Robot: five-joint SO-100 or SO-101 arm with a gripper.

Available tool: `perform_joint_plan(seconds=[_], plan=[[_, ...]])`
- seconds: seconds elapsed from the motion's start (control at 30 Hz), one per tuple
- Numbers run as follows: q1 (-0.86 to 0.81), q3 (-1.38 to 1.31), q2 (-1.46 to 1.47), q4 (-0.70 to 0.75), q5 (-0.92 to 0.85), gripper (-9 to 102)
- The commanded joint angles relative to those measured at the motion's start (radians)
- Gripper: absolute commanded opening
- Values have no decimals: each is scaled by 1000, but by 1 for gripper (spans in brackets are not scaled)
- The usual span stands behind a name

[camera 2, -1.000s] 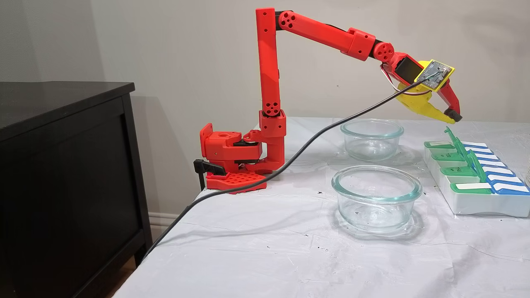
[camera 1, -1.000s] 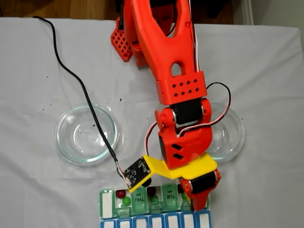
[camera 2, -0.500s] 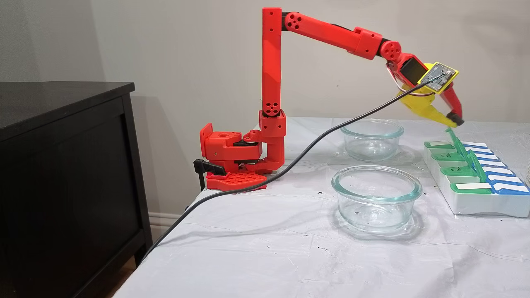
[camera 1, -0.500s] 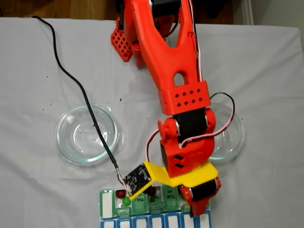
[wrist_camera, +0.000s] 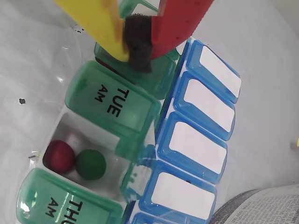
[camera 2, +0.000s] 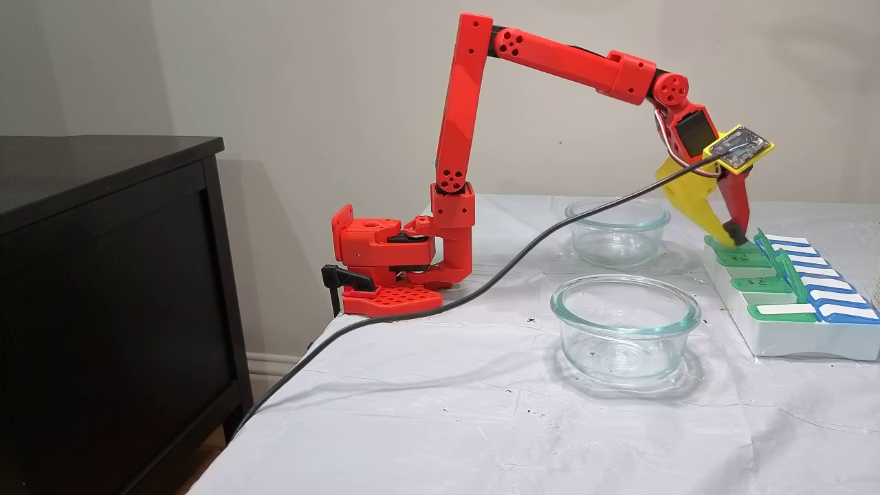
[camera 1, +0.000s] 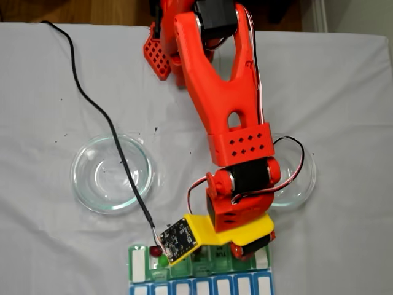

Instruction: Sort medicines into box.

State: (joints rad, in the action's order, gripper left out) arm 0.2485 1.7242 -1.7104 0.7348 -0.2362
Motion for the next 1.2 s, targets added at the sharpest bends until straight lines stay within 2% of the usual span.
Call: perform_joint_plan(seconds=[0.0, 0.3, 0.47, 0.73, 0.87, 1.07, 1.17], plan=[[17, -92, -8, 40, -15, 0], [43, -89, 38, 94, -78, 0], [64, -44, 49, 74, -158, 0], [135, 195, -69, -137, -359, 0], [120, 164, -80, -133, -314, 0], [37, 41, -158, -57, -115, 0], [5, 41, -222, -86, -69, 0]])
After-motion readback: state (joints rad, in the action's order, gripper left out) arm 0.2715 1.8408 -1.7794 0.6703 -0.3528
